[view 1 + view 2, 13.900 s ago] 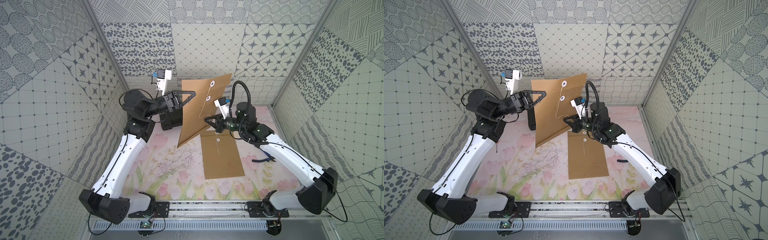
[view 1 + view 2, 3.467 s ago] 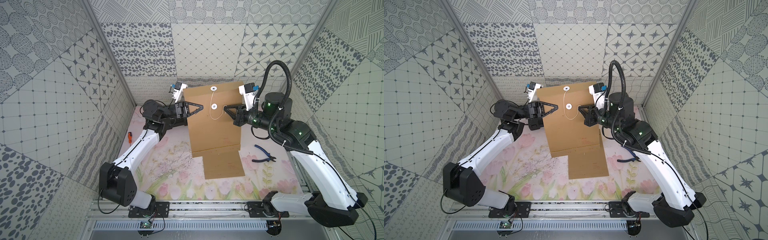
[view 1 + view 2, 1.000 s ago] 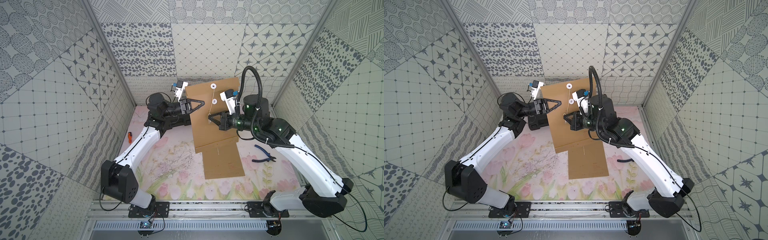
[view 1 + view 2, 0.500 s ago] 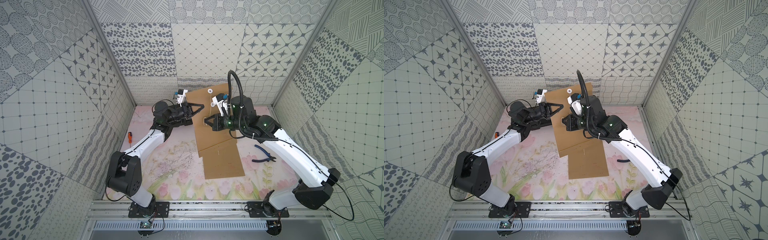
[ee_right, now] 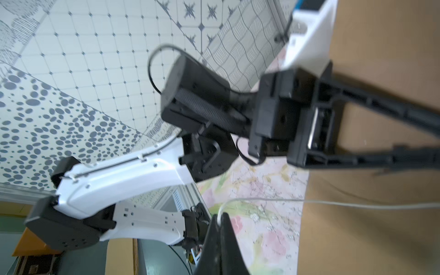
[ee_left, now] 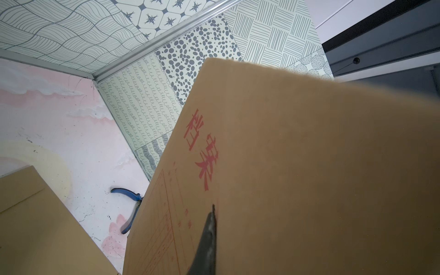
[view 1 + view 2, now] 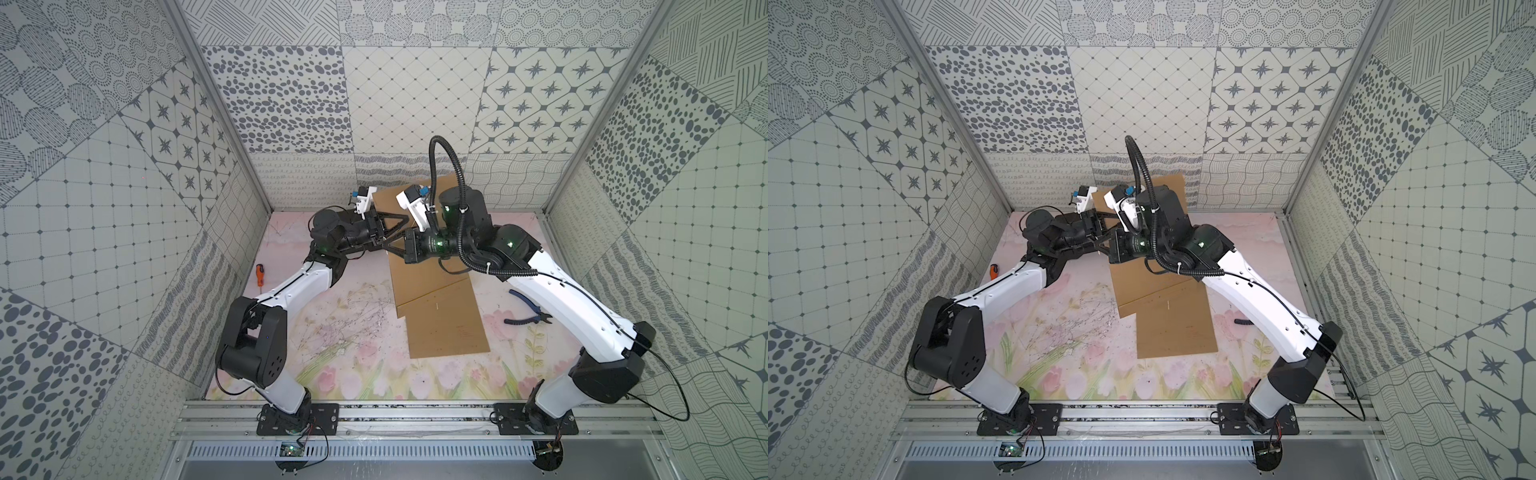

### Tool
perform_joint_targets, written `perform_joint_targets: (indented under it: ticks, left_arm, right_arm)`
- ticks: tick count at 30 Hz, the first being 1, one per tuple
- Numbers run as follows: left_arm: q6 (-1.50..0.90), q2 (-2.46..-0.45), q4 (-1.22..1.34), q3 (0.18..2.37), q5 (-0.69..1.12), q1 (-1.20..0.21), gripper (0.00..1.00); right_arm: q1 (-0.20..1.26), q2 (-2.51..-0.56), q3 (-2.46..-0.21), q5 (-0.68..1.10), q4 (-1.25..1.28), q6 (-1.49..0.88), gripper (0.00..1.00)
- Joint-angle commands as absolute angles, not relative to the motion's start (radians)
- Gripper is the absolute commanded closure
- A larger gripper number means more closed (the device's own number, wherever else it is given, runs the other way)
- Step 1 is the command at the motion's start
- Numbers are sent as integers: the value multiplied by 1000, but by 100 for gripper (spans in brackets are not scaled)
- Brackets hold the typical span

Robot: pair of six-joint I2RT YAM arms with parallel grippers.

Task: Close the mouth of the file bag
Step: Close the file bag.

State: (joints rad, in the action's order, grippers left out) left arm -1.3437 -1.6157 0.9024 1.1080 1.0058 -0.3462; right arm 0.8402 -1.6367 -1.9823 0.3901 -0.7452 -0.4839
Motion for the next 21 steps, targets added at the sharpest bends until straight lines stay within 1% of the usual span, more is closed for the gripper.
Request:
perform_joint_targets:
  ticks: [1,4,7,12,16,21]
  left_arm:
    - [-1366,-1614,1048,1091,998,-357,100]
    - [-1395,-1608,1095,1082,995,-358,100]
    - [-1436,-1609,1149,1076,993,-358,100]
    - [-1482,-1614,1203,1073,988,-356,100]
    - [-1549,-1621,1277,1078,983,-350,100]
    - [-1537,-1602,1255,1073,1009,-342,100]
  right_arm:
    - [838,-1724,-2185,397,-847,-414,100]
    - [838,-1826,-2351,406,-938,-395,100]
    - [838,-1865,-2404,407,-985,-382,100]
    - [828,-1797,-2249,396,-911,-404,100]
    - [782,-1712,-2089,396,-860,-425,100]
    - [726,-1636,-1979,406,-851,-427,100]
